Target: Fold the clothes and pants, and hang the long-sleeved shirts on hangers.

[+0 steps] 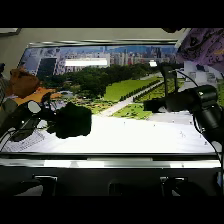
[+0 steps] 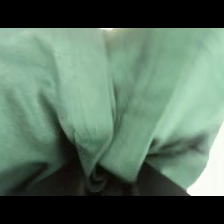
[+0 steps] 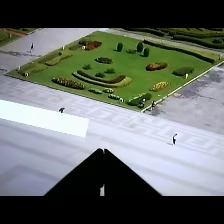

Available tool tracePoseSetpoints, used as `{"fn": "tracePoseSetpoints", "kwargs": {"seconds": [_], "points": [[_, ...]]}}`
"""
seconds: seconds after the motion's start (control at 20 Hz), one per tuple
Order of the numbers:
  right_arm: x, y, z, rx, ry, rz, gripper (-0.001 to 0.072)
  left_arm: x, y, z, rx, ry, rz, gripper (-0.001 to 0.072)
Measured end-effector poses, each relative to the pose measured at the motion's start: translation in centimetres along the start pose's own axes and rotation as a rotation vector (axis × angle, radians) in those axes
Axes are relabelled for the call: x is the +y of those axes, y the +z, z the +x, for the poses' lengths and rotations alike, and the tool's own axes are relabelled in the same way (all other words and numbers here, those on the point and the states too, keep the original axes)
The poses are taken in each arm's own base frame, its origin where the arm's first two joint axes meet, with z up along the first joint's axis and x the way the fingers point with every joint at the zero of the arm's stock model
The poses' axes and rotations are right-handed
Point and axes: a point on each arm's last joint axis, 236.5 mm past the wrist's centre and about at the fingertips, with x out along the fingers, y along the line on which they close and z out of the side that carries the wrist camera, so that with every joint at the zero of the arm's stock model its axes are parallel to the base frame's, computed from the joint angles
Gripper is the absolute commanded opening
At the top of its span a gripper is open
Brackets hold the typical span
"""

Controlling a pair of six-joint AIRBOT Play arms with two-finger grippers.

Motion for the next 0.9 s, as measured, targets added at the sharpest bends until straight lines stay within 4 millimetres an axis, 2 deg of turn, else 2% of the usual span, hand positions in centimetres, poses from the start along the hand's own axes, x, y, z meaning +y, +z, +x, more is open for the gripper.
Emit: {"fn": "tracePoseSetpoints", "kwargs": {"seconds": [0.05,0.1,0.15,0.25,0.35,0.4,0.45,0.5,0.55,0.6,0.65,0.7,0.75,0.9], "points": [[-0.1,-0.8,-0.1,0.035,-0.005,-0.016,0.0031,-2.8,-0.9,-0.1,0.005,-0.056,0.025,0.0020],[-0.2,-1.6,-0.2,0.065,-0.009,-0.035,0.0038,-5.9,-2.4,-0.1,0.023,-0.117,0.054,0.0020],[-0.3,-2.3,-0.4,0.090,-0.011,-0.057,0.0087,-8.9,-4.0,0.1,0.044,-0.174,0.077,0.0020],[-0.5,-3.5,-1.1,0.134,-0.015,-0.109,0.0095,-14.4,-7.3,0.6,0.065,-0.270,0.112,0.0020],[-0.7,-4.4,-1.7,0.166,-0.016,-0.154,0.0230,-18.7,-9.9,1.8,0.051,-0.334,0.136,0.0022],[-0.7,-4.7,-1.9,0.177,-0.015,-0.171,0.0285,-20.3,-10.9,2.7,0.040,-0.355,0.135,0.0091],[-0.8,-5.0,-2.0,0.187,-0.014,-0.185,0.0284,-21.4,-11.7,3.6,0.029,-0.367,0.131,0.0318],[-0.8,-5.1,-2.1,0.191,-0.014,-0.194,0.0257,-22.1,-12.0,4.4,0.015,-0.374,0.118,0.0580],[-0.9,-5.2,-2.2,0.192,-0.016,-0.206,0.0247,-22.5,-12.0,5.0,0.000,-0.378,0.102,0.0655],[-1.1,-5.1,-2.2,0.192,-0.025,-0.215,0.0251,-22.5,-11.7,5.4,-0.008,-0.378,0.086,0.0656],[-1.5,-5.1,-2.3,0.190,-0.036,-0.223,0.0285,-22.1,-11.0,5.4,-0.017,-0.376,0.070,0.0660],[-2.0,-4.9,-2.3,0.186,-0.044,-0.215,0.0365,-21.5,-9.7,4.9,-0.032,-0.376,0.060,0.0666],[-2.8,-4.8,-2.3,0.181,-0.051,-0.193,0.0409,-20.7,-8.3,4.2,-0.044,-0.374,0.053,0.0666],[-5.1,-6.3,-0.9,0.202,0.009,-0.035,0.0413,-16.9,-3.7,0.5,-0.080,-0.372,0.052,0.0666]]}}
